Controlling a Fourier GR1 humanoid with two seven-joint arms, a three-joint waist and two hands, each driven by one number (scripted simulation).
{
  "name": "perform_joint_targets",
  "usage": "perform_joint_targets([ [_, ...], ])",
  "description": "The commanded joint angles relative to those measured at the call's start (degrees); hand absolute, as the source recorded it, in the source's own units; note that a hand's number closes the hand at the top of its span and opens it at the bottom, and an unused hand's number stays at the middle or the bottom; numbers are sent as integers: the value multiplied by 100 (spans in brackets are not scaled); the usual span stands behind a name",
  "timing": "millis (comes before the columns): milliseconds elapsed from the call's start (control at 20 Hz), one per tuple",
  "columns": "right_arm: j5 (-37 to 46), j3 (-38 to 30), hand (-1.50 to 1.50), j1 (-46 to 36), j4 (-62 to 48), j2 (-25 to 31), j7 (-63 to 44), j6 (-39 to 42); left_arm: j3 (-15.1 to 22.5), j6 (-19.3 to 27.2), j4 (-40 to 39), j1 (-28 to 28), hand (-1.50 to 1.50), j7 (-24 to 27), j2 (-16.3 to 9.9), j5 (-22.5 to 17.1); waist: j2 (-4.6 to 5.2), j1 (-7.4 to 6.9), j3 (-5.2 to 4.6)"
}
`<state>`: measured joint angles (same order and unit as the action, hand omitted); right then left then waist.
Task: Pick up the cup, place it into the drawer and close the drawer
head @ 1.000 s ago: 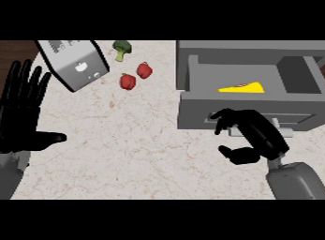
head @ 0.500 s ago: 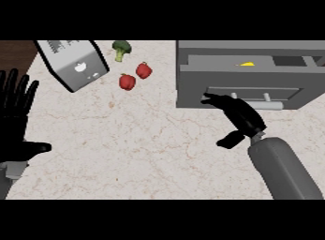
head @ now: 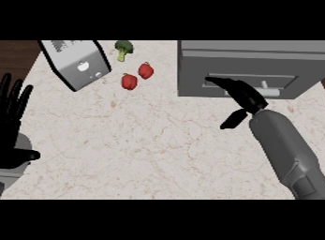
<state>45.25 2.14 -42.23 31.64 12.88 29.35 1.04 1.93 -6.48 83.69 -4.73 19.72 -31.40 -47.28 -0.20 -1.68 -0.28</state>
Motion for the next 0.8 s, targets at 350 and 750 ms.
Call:
perform_joint_targets([
  [350, 24, -484, -150, -1231, -1773, 517, 272, 76, -33, -153, -144, -134, -150, -6, 127, 157, 174, -238, 44],
  [750, -37, -603, -150, -1581, -2055, 760, 296, 332, 143, -130, -301, -129, -150, 152, 308, 462, 211, -321, 43],
])
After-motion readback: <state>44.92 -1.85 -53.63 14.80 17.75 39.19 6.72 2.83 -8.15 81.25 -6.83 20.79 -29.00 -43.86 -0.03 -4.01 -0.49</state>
